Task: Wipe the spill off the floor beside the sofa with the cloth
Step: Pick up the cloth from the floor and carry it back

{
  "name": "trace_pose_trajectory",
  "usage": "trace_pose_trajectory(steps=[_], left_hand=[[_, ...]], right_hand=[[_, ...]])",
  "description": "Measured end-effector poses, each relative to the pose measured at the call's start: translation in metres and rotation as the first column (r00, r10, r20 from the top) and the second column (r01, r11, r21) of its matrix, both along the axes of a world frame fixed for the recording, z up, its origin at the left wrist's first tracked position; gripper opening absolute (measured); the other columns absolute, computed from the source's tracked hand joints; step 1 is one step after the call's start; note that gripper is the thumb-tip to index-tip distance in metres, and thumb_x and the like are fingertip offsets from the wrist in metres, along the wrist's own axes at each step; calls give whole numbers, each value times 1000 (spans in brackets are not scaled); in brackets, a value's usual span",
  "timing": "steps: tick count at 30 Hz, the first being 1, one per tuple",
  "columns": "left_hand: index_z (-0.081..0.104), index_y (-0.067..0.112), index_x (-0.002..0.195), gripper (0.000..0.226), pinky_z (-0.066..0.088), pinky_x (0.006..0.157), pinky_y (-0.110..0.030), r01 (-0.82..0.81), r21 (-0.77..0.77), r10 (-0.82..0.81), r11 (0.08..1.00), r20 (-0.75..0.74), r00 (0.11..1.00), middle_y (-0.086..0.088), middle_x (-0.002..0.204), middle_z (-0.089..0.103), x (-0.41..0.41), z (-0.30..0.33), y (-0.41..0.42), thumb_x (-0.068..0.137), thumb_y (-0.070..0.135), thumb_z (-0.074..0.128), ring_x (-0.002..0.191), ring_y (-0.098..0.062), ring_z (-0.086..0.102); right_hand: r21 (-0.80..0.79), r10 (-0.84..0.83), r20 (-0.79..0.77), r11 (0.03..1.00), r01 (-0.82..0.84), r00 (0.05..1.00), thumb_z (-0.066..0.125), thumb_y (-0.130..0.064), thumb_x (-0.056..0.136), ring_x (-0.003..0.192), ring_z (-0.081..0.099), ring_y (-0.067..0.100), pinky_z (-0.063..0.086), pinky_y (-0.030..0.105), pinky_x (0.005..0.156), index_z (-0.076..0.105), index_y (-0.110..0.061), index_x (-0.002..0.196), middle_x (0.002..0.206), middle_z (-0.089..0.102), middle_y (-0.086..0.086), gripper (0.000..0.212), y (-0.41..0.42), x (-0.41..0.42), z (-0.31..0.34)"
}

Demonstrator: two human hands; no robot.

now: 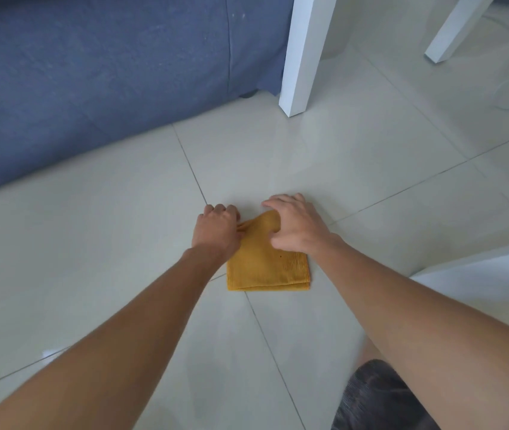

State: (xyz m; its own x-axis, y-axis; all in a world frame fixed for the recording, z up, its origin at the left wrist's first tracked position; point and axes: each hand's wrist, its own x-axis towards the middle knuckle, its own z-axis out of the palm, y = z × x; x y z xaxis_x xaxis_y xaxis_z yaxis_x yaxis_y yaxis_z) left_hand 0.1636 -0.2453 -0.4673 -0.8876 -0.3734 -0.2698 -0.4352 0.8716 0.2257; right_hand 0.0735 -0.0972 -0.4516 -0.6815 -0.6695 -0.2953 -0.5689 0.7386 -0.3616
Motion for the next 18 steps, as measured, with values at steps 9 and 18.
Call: trace_pose_trajectory(steps=[9,18], left_hand=[[64,15,113,20,51,73,-32,-28,165,22,986,36,999,-10,113,64,2,68,7,94,15,58,97,-26,62],[67,16,103,17,45,65,-31,-12,123,32,992,-161,987,-6,94,60,27,208,25,90,11,58,83,-24,54]], right_hand=[[122,3,-69,993,6,998,64,-13,86,105,59,31,50,36,90,70,-22,111,113,61,11,27,1,15,58],[20,-81,-123,996,84,989,59,-24,91,106,60,34,50,38,92,64,-21,115,118,59,12,24,26,40,191]])
